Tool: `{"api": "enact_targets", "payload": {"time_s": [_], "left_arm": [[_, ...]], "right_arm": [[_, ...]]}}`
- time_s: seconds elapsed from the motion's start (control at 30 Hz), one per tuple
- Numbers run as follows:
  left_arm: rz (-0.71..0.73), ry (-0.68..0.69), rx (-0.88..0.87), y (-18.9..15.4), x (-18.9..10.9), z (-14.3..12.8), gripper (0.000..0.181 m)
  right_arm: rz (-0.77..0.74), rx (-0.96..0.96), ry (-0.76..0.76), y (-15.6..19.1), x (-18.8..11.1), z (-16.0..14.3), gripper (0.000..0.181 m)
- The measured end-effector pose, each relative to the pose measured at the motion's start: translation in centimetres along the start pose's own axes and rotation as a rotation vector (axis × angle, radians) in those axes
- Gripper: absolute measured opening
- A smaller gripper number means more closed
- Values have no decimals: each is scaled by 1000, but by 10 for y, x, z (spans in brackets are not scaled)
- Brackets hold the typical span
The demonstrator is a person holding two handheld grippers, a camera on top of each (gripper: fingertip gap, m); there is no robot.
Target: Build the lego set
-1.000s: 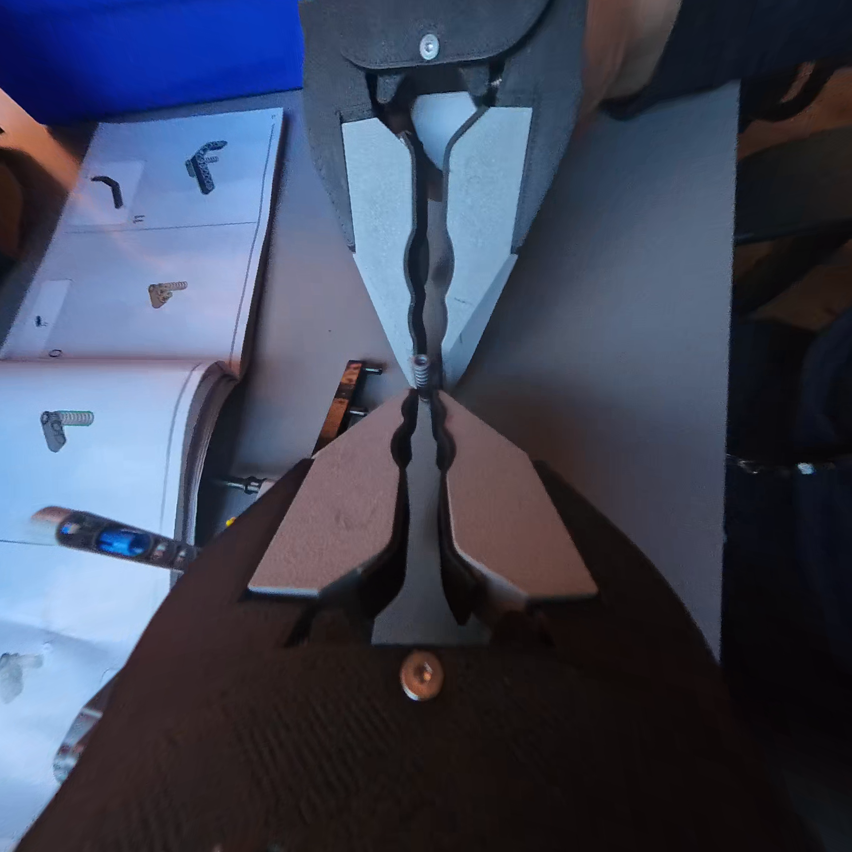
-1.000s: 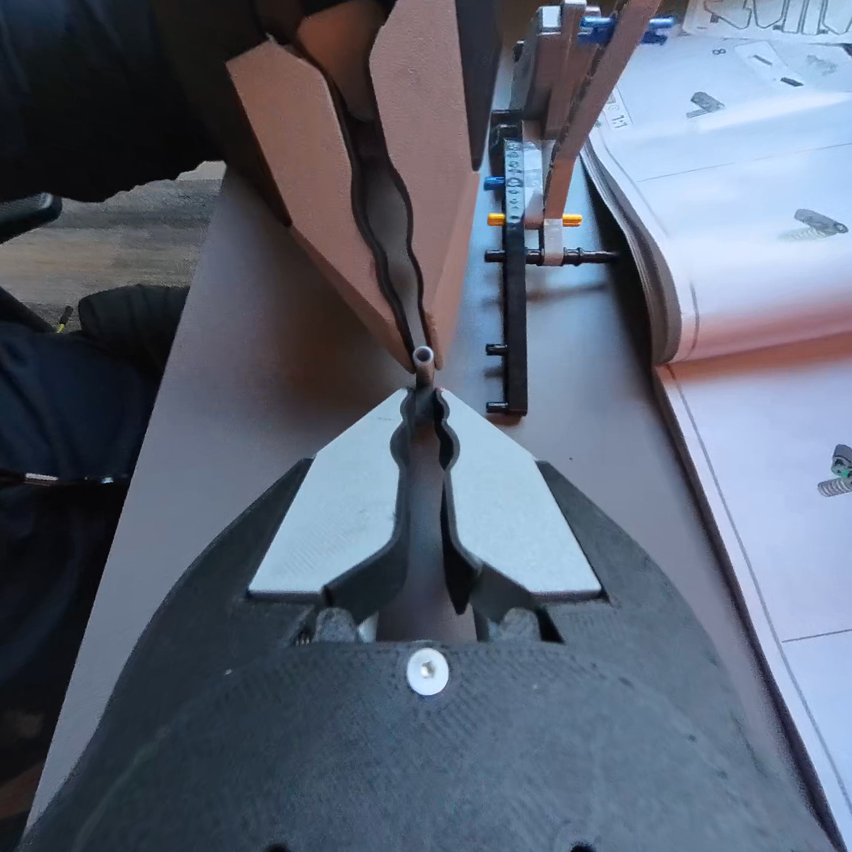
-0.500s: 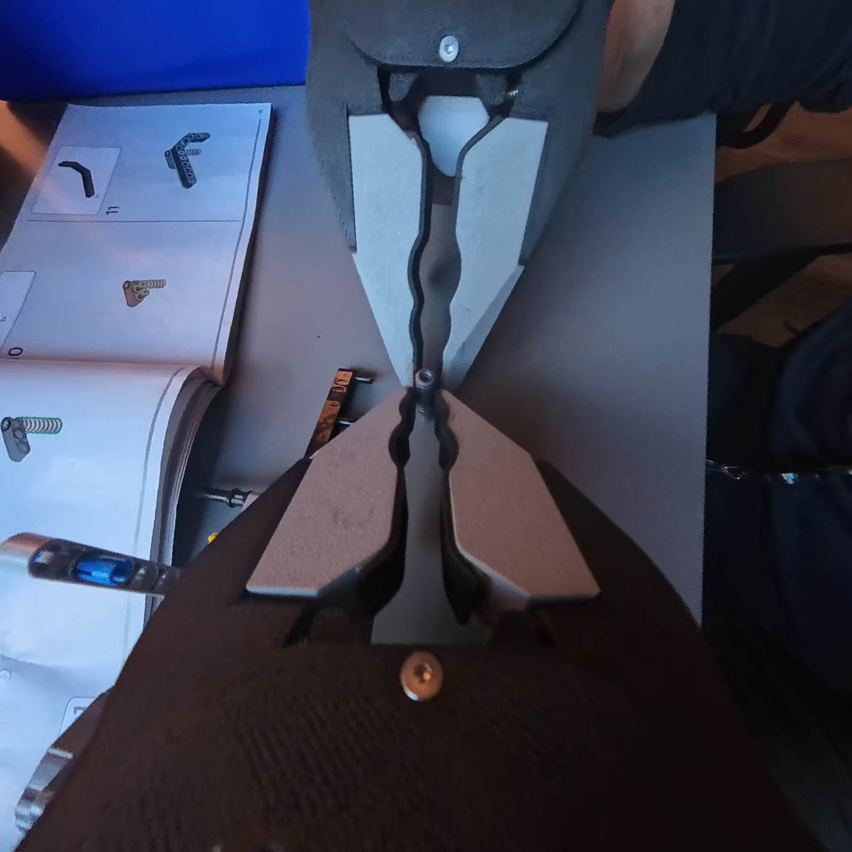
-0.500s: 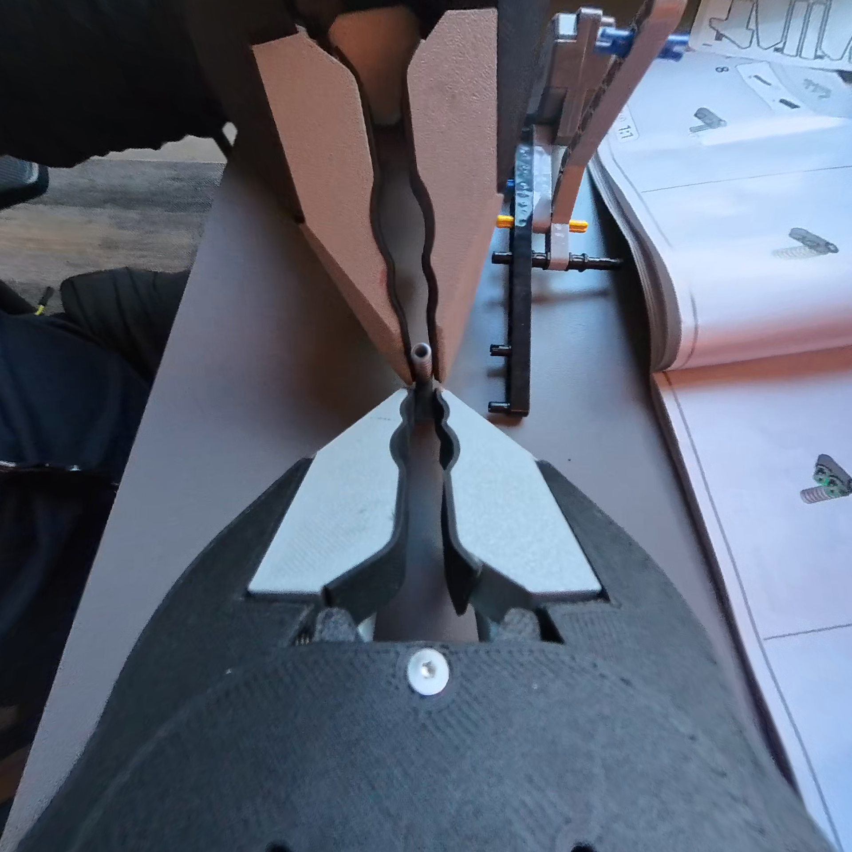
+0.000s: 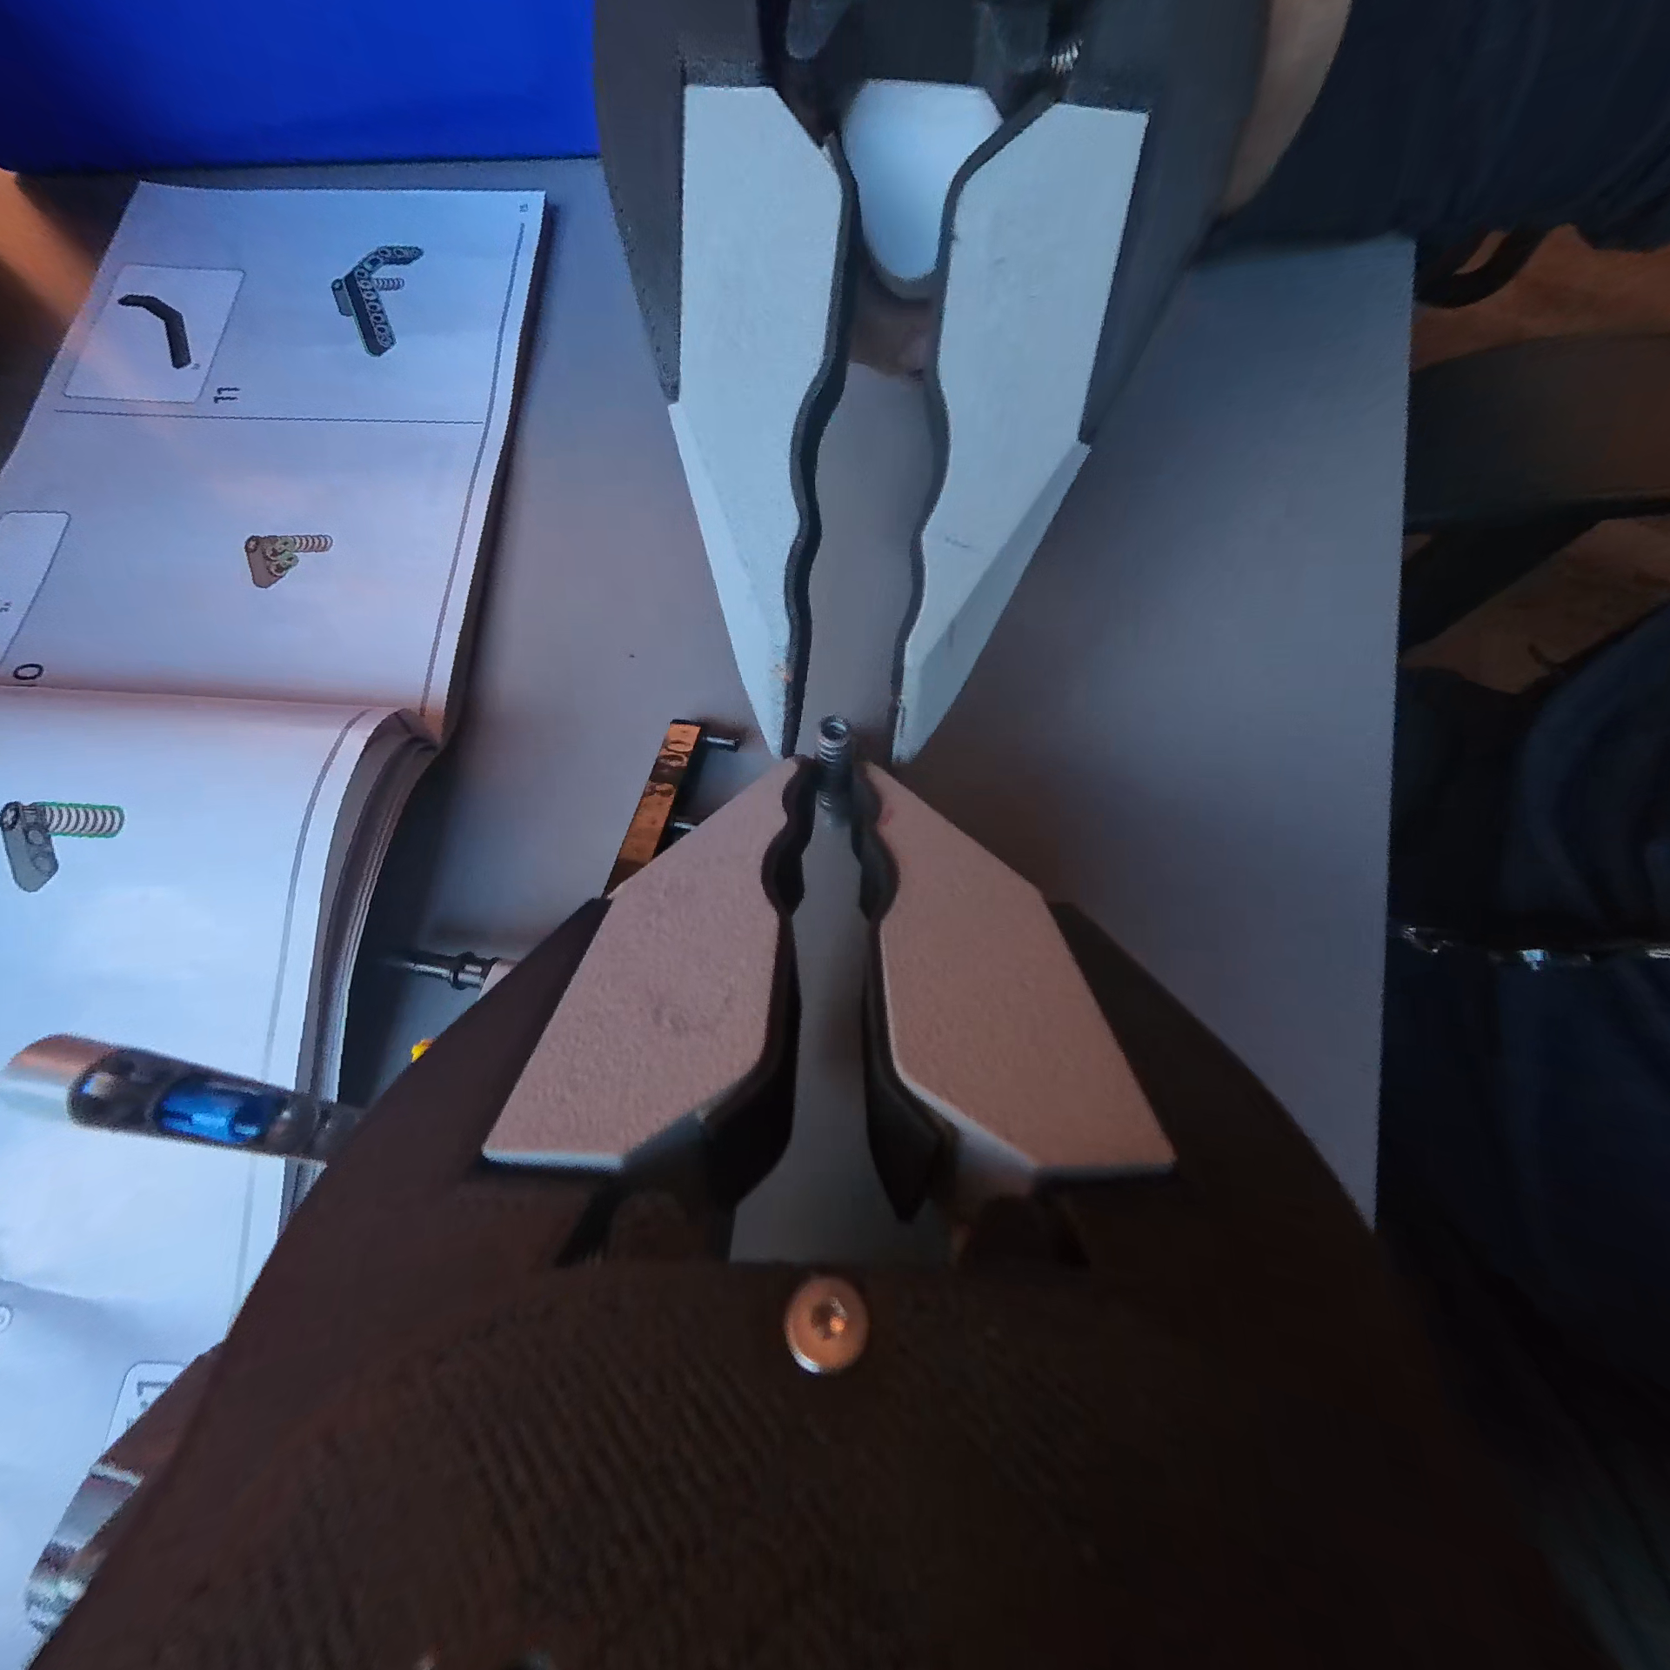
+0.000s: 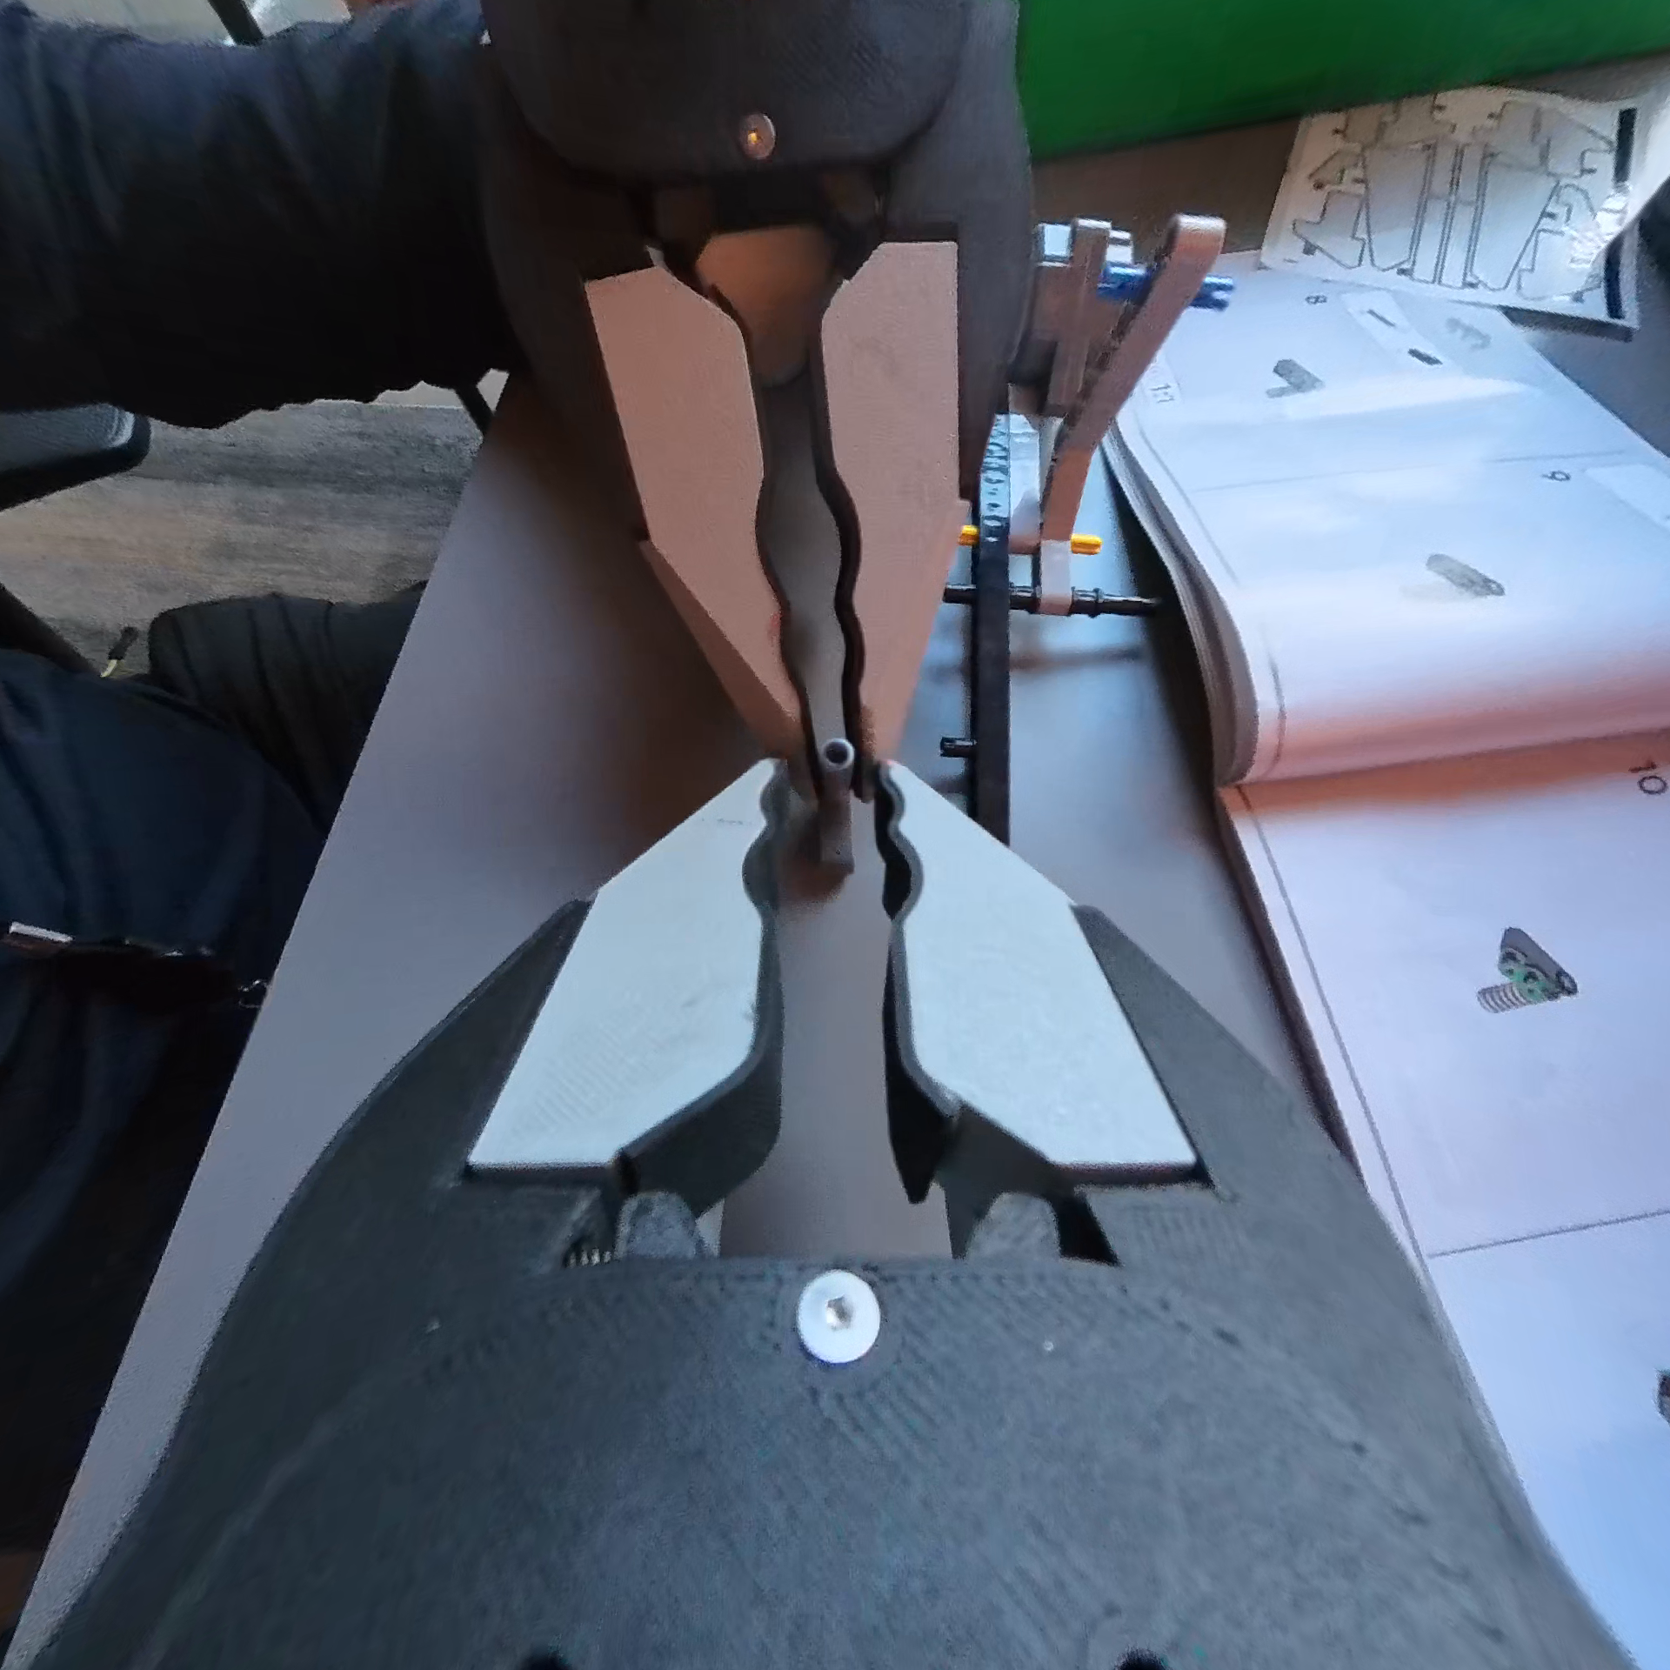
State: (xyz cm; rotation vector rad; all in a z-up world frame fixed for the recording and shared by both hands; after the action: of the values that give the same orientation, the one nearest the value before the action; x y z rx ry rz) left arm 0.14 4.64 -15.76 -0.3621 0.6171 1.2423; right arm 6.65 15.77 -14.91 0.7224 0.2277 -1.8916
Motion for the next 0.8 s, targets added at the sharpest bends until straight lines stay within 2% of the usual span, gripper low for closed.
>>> {"api": "enact_targets", "payload": {"time_s": [0.1, 0.17, 0.27, 0.47, 0.7, 0.8], "left_arm": [[3, 2, -11, 1, 1, 0, 6], [0, 3, -16, 1, 1, 0, 6], [9, 1, -5, 1, 1, 0, 6], [0, 8, -44, 4, 1, -1, 6], [-14, 17, -93, 5, -6, -7, 6], [5, 18, -92, 5, -9, -9, 6]], "right_arm": [[-5, -4, -9, 0, -2, 2, 14], [-15, -6, -33, 0, -5, 4, 5], [-24, -12, -23, 0, -5, 4, 4], [-67, -41, 58, 1, -3, 10, 5], [-32, -24, 165, -1, 5, 23, 4], [-60, -77, 240, 1, 10, 31, 4]]}}
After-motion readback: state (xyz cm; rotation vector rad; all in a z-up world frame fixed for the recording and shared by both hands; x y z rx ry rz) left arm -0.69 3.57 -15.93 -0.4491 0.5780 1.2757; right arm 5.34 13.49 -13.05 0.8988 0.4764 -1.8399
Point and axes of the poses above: each gripper's, where its closed fingertips meet, x out along the fingers, z out of its top, y = z × x across the jaws, the point moved 9 cm from there along -x, back along the fingers, and after that the axes turned 11 degrees about z, right-handed, at the moved point
